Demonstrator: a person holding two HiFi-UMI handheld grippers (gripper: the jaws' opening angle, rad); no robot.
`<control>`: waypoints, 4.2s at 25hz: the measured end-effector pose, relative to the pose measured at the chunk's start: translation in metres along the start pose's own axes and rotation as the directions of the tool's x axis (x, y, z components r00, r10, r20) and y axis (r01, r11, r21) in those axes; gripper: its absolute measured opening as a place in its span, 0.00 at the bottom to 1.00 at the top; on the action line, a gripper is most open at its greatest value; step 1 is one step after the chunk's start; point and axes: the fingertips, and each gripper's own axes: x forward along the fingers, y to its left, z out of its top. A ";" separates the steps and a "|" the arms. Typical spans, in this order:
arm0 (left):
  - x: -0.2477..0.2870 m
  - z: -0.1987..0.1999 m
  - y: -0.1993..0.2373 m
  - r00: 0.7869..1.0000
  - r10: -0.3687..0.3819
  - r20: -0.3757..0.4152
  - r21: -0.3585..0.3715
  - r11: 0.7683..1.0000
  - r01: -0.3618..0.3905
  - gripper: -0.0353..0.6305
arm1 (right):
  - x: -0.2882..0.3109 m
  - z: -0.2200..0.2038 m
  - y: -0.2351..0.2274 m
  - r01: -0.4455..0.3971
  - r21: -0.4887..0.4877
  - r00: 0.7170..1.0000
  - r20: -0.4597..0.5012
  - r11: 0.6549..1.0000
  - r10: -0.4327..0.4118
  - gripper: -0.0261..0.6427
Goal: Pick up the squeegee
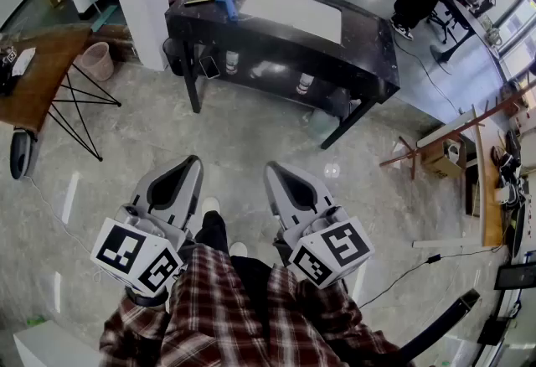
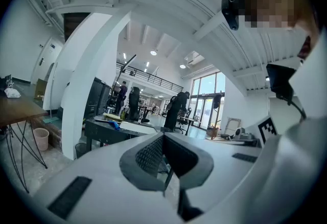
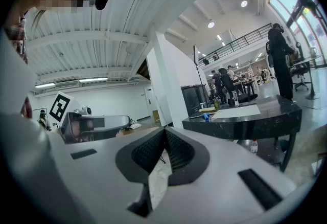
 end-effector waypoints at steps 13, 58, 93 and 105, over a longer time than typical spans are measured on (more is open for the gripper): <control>0.128 0.041 0.114 0.996 -0.086 -0.011 0.025 0.996 0.087 0.07 | 0.147 0.038 -0.082 0.060 -0.020 0.998 0.020 0.998 -0.059 0.06; 0.529 0.124 0.355 0.994 0.092 -0.055 -0.076 0.993 -0.096 0.07 | 0.479 0.135 -0.428 -0.024 0.063 0.993 -0.117 0.998 0.032 0.06; 0.608 0.188 0.424 0.993 -0.112 0.040 -0.135 0.984 0.117 0.29 | 0.595 0.171 -0.451 -0.017 0.030 0.995 -0.095 0.999 0.020 0.06; 0.614 0.140 0.432 0.985 -0.025 -0.173 -0.165 0.986 -0.004 0.30 | 0.588 0.160 -0.450 -0.044 0.042 0.993 -0.106 0.998 0.048 0.06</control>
